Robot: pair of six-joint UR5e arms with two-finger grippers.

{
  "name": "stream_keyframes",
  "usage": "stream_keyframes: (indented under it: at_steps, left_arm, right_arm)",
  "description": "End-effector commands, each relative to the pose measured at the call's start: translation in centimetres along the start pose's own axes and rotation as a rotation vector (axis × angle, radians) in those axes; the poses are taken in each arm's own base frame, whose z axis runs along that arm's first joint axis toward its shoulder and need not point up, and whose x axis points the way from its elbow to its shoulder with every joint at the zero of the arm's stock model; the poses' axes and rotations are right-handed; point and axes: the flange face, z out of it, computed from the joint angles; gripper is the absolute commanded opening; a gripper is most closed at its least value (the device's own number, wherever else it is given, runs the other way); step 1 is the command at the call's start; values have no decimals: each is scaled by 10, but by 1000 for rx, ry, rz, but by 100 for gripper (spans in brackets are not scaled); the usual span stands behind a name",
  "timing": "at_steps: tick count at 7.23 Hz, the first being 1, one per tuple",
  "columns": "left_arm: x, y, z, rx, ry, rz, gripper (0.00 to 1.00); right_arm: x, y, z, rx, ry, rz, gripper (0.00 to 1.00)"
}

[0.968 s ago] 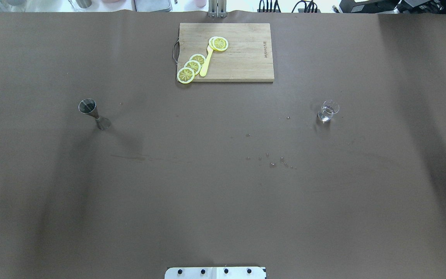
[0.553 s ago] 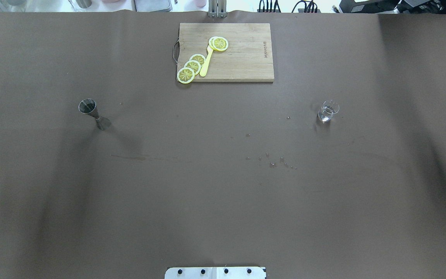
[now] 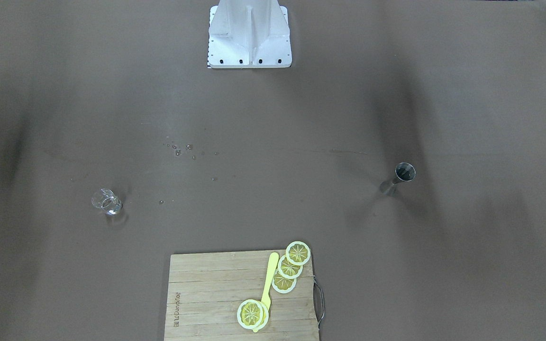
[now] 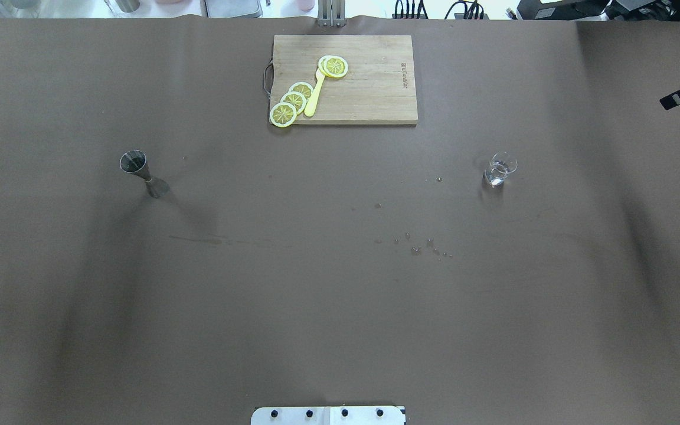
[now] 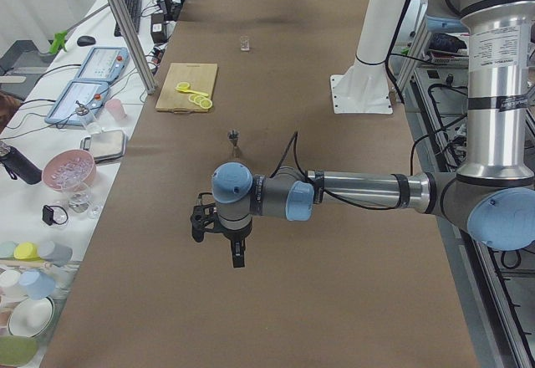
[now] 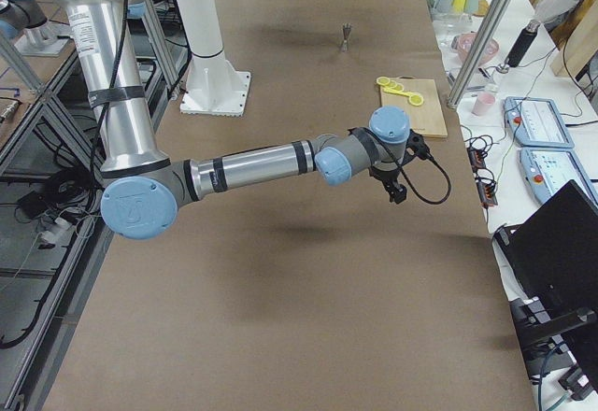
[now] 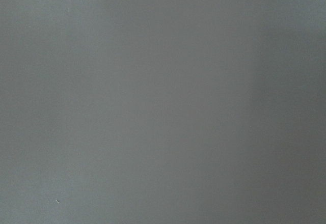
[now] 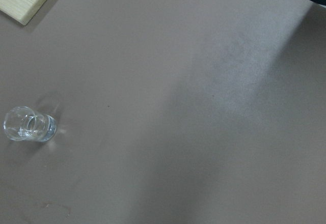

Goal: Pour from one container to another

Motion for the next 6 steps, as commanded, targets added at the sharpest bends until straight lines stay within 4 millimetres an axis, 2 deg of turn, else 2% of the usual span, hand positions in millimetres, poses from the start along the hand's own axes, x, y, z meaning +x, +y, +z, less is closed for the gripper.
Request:
stream_keyframes:
  at_steps: [1, 2, 4, 5, 6]
  left_arm:
    - [14, -2, -13, 21, 8, 8, 99]
    - [27, 5, -28, 45, 16, 34, 99]
    - [70, -3, -53, 68, 120, 97, 99]
    - [101, -11, -61, 74, 131, 104, 99]
    - [140, -31, -64, 72, 143, 31, 99]
  right_arm:
    - [-6, -6, -5, 50, 13, -62, 99]
    - [-9, -7, -5, 72, 13, -90, 99]
    - [-19, -2, 2, 107, 12, -155, 99]
    - [-19, 1, 6, 106, 24, -154, 99]
    - [-21, 0, 9, 102, 23, -103, 99]
